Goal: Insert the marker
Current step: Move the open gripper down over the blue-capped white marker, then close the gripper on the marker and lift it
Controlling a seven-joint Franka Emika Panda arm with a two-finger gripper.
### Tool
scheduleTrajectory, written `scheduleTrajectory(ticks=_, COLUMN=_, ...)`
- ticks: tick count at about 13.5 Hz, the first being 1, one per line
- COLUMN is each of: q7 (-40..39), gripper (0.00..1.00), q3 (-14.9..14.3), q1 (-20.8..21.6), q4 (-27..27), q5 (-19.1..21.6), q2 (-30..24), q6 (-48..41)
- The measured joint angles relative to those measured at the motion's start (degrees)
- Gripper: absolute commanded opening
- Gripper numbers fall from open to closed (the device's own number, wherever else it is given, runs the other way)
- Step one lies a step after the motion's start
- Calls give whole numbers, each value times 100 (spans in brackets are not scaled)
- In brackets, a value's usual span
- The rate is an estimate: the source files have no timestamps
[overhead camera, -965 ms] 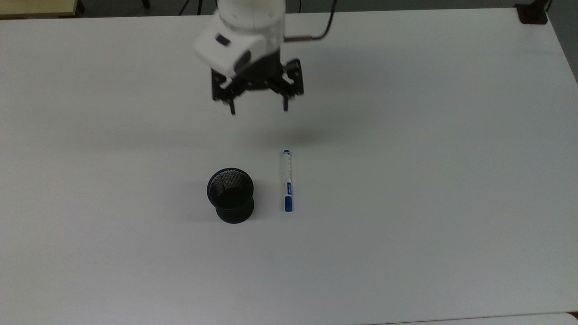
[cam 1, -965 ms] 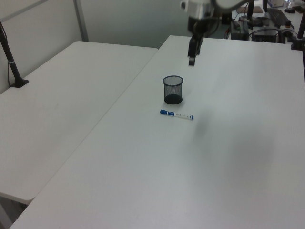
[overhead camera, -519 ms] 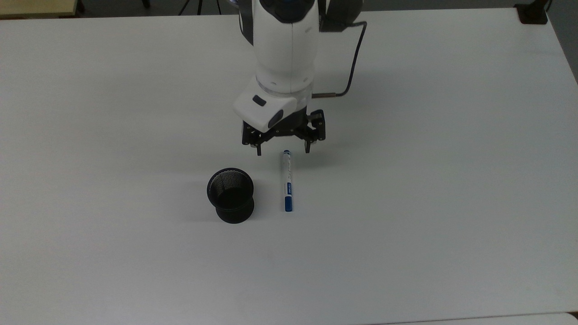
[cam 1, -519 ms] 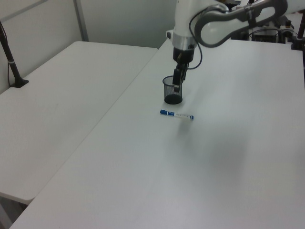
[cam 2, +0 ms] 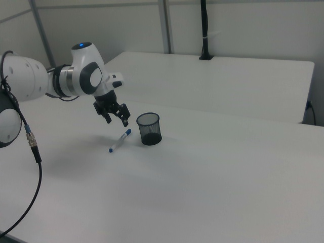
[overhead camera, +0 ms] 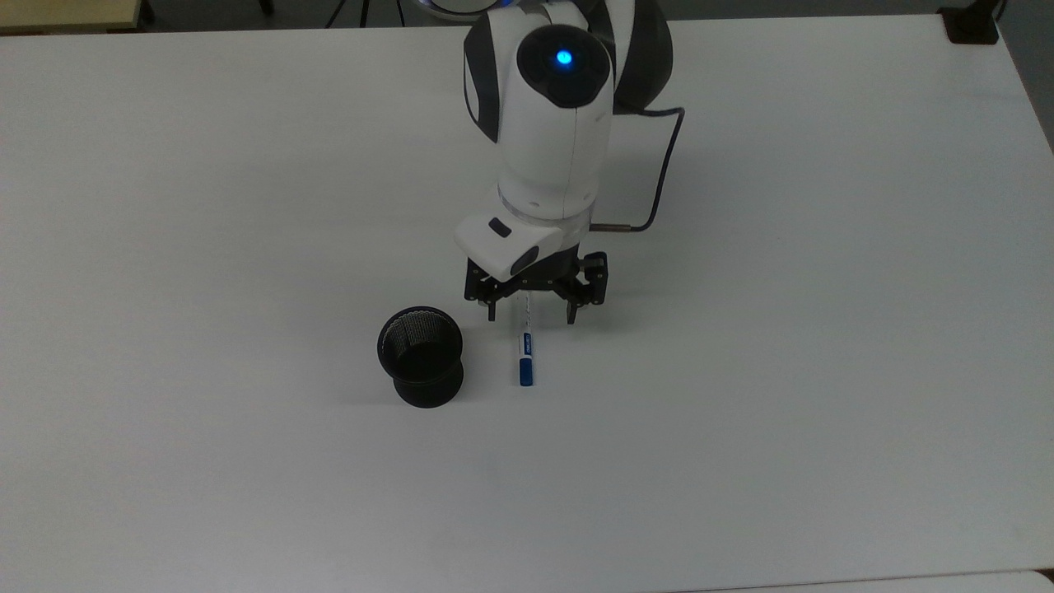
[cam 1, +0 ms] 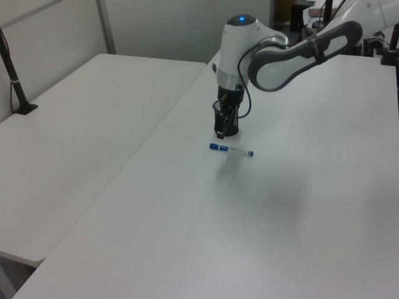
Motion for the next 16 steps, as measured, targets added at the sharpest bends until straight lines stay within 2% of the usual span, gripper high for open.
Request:
scheduleTrajectory(ticks=3, q7=290, gripper=71, q3=1, q1=88, q4=1, q5=-243, q2=227, q6=277)
scheduleTrajectory(ticks=4, q7=355, gripper=63, q3=1, q1=104, q4=2, q5=-320, q2=273, q6=321)
scheduleTrajectory(ticks=8, q7=520, gripper=60, q3=-2, q1=104, q4=3, q5=-448, q2=480, q6=624)
scheduleTrajectory(ticks=12, q7=602, gripper=46, q3=-9, q1=92, q4=10, q5=-522, q2=591, q6=733)
scheduleTrajectory(ticks=16, q7=855, gripper=20, q3=-11, q1=91, q4=15, q5=-622, q2=668, q6=904)
